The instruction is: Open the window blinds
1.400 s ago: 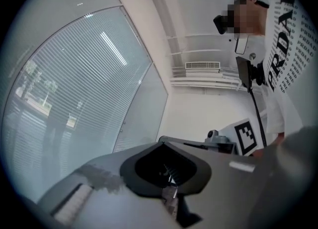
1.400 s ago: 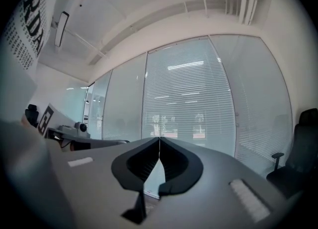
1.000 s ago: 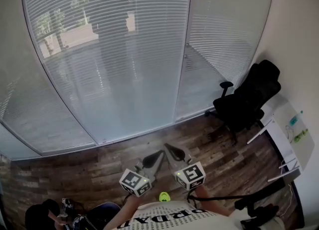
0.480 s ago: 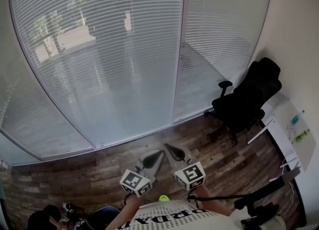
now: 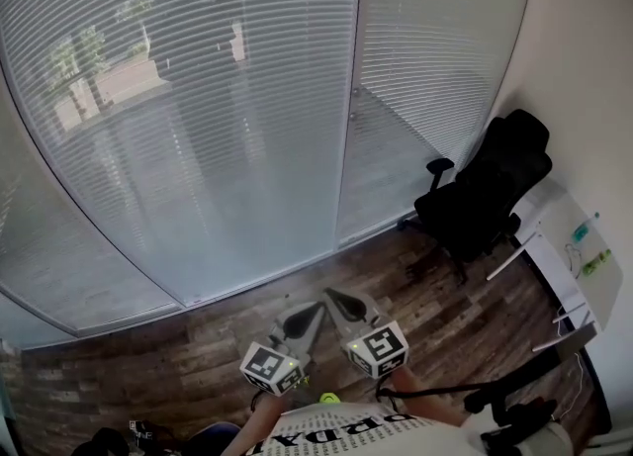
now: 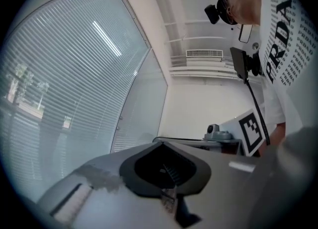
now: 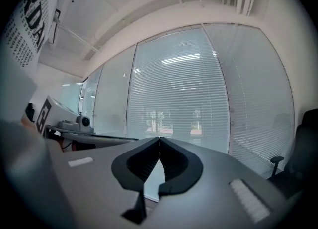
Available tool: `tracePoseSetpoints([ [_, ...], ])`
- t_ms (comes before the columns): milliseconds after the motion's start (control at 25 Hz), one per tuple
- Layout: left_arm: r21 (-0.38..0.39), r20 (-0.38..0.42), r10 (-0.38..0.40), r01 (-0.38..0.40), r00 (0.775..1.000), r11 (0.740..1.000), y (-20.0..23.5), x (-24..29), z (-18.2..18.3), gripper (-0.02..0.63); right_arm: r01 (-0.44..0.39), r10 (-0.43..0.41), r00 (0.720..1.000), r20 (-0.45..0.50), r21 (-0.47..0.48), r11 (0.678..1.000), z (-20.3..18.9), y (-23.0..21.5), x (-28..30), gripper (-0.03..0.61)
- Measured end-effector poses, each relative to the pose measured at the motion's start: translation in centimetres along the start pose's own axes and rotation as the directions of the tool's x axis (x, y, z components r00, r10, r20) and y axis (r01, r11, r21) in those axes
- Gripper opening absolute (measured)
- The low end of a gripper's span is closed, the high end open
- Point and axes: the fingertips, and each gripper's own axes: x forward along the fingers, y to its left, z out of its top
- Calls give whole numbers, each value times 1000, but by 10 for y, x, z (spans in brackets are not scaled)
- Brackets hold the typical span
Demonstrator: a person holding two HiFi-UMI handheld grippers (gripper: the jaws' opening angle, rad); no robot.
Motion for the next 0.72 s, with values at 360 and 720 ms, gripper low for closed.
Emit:
tracePoseSetpoints([
  [360,52,57,-92,89,994,995,63,39,30,-8,89,-86,995,40,-58,994,28,-41,63,9],
  [720,45,-2,-176,176,984,983,87,53,34,-8,156,-155,987,35,-45,987,27,-58,87,9],
])
